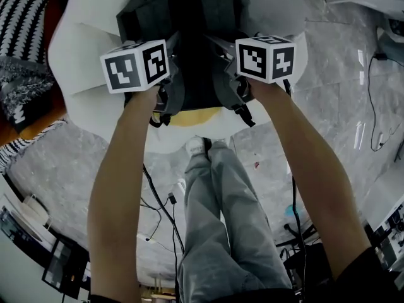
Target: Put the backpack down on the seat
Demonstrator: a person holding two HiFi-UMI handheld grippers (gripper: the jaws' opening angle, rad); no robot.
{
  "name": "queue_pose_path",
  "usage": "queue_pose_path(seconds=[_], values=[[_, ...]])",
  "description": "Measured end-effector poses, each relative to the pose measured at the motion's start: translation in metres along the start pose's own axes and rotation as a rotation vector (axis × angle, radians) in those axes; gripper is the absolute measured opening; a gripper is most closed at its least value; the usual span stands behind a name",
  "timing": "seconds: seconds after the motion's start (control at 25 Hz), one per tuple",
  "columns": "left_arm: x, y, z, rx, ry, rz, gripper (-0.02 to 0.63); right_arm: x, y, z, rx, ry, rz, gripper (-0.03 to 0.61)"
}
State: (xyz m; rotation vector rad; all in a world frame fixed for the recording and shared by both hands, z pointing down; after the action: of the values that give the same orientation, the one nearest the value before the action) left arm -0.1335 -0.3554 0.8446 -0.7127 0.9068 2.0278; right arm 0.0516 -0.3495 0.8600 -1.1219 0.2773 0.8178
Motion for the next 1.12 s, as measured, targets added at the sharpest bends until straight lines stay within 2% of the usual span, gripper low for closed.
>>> queue_pose_path(seconds=[0.16, 0.28, 0.36, 0.56, 0.64, 0.76, 0.84, 0.92, 1.0, 1.12], values=[[0.009, -0.007, 0.004, -0.023, 0.015, -0.058, 0.153, 0.012, 0.001, 0.007, 0.005, -0.036, 0.064, 0.183], [0.018, -0.013, 0.012, -0.017, 0.002, -0.028, 0.204, 0.021, 0.003, 0.01, 0.008, -0.045, 0.071, 0.19], [0.025, -0.015, 0.018, -0.015, 0.008, -0.036, 0.204, 0.028, 0.004, 0.011, 0.017, -0.056, 0.079, 0.19], [0.049, -0.026, 0.037, 0.029, -0.033, -0.007, 0.224, 0.057, 0.01, 0.024, 0.008, -0.116, 0.192, 0.183], [0.058, -0.03, 0.044, 0.05, -0.037, -0.028, 0.224, 0.068, 0.014, 0.036, -0.011, -0.133, 0.235, 0.179], [0.071, -0.037, 0.055, 0.064, -0.015, -0.072, 0.224, 0.078, 0.028, 0.052, -0.017, -0.126, 0.25, 0.17], [0.079, -0.046, 0.06, 0.074, -0.03, -0.049, 0.222, 0.084, 0.04, 0.061, -0.005, -0.116, 0.248, 0.153], [0.088, -0.057, 0.06, 0.079, -0.067, -0.004, 0.222, 0.092, 0.051, 0.066, 0.008, -0.124, 0.244, 0.11], [0.1, -0.069, 0.063, 0.055, -0.082, 0.007, 0.184, 0.101, 0.064, 0.071, 0.019, -0.137, 0.239, 0.072], [0.121, -0.088, 0.07, 0.025, -0.093, 0.013, 0.124, 0.112, 0.083, 0.082, 0.02, -0.138, 0.231, 0.054]])
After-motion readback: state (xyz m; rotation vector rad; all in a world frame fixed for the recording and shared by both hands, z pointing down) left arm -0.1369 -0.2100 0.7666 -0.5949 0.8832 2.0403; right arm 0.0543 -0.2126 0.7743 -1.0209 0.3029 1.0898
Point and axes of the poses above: the fingertips, and each gripper's own axes: x backward along the fingers, y to its left, z out of its underside, the point moved 9 cm from there along x, backward along the fingers, and after that the axes turned 10 degrees about -x, right-handed, at the moved point
